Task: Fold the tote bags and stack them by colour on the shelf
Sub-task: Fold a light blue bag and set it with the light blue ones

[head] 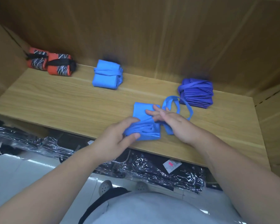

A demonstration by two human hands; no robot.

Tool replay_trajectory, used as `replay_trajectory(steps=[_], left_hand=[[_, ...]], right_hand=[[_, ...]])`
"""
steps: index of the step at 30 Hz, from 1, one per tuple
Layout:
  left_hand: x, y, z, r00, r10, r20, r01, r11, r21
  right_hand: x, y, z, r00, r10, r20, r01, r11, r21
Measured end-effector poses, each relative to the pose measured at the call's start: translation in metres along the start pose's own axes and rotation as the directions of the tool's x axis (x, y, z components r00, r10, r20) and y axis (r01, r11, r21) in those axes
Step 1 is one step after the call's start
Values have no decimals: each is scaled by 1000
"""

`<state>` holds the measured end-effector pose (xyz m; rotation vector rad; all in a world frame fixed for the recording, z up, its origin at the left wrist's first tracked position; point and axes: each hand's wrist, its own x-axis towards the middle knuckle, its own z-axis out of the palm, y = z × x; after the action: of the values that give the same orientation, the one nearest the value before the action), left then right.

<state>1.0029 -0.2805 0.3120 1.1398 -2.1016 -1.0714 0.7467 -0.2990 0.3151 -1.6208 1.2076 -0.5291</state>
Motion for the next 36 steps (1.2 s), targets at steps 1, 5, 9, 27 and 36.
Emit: replay_trajectory(steps=[1,5,9,27,36], left_hand=[[4,2,-2,999,-33,-7,33,999,-24],[26,9,-3,997,-61,-52,61,998,-12],[47,13,-1,994,-73,-82,74,997,6],[72,5,9,987,-155,-43,154,988,-14],[76,-3,20,981,-77,-179,122,960,252]], right_hand=[[-4,0,1,999,40,6,-41,995,88],[-13,-2,9,1000,7,17,-11,966,259],[-12,-3,14,986,-4,-169,42,973,226],[13,5,1,900,-76,-428,23,991,-129],[27,4,3,868,-68,-491,-38,978,-203]])
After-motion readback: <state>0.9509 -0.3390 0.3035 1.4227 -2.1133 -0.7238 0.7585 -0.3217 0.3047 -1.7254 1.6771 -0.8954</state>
